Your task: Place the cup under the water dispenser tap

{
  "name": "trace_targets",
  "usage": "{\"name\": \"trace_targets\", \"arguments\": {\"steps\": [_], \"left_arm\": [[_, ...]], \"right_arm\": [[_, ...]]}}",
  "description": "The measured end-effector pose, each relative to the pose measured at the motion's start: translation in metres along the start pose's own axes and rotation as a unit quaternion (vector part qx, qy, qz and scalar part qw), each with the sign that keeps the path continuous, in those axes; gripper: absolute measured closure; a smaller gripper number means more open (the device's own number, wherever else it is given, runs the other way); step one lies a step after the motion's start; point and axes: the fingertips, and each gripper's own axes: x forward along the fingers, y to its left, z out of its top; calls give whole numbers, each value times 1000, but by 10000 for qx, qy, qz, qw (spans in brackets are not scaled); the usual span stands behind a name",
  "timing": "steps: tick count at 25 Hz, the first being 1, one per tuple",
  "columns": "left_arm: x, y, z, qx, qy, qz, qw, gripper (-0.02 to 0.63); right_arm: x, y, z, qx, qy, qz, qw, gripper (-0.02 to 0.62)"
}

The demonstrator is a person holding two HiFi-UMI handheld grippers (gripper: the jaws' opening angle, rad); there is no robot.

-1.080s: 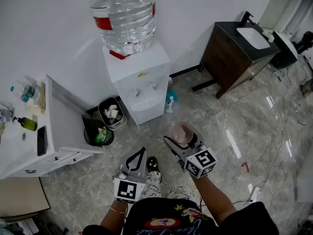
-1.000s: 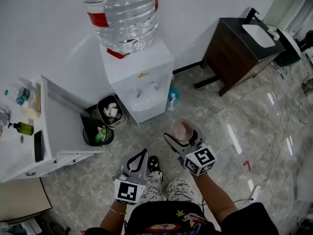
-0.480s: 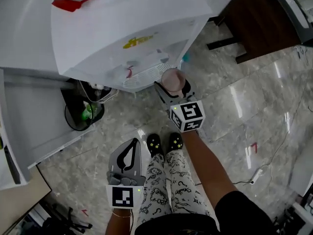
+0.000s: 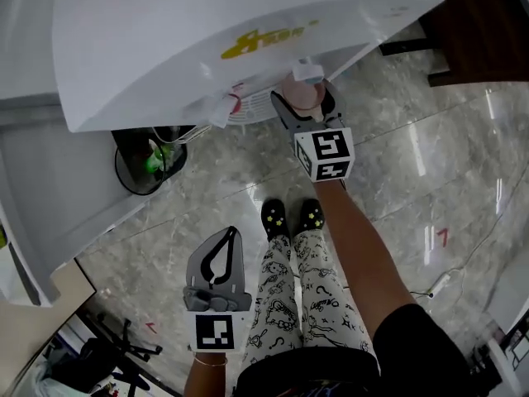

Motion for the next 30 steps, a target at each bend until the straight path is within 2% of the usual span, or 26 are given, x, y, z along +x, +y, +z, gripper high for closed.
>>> {"name": "trace_targets", "arguments": {"steps": [3, 9, 14, 18, 21, 22, 23, 24, 27, 30], "left_arm": [[2, -1, 2, 128, 82, 4, 9999, 609], [0, -5, -2, 92, 189, -5, 9998, 609], [-2, -5, -1, -175, 129, 58, 9997, 609], [-5, -5, 1, -246, 96, 131, 9996, 609], [-12, -7, 14, -332, -14, 184, 9993, 609], [-19, -10, 23, -385, -77, 175, 9991, 609], [-27, -14, 35, -434, -160, 149, 9988, 609], [-38, -19, 50, -469, -253, 117, 9985, 609], [-80, -30, 99, -467, -499, 33, 9977, 609], [-96, -41, 146, -305, -855, -245, 9956, 609]], "right_arm": [[8, -2, 2, -27, -65, -26, 10000, 235], [8, -2, 0, 151, -35, 37, 9999, 235], [2, -2, -17, 237, 252, 47, 9994, 235], [-29, -2, -36, 502, 488, -75, 9975, 235], [-81, 15, -41, 478, 893, 133, 9948, 238], [-106, 24, -33, 410, 924, 254, 9946, 287], [-133, 33, -18, 426, 839, 370, 9949, 490], [-162, 40, 1, 527, 703, 482, 9950, 566], [-237, 66, 67, 725, 472, 803, 9930, 580], [-271, 75, 152, 480, 99, 1132, 9924, 580]]}}
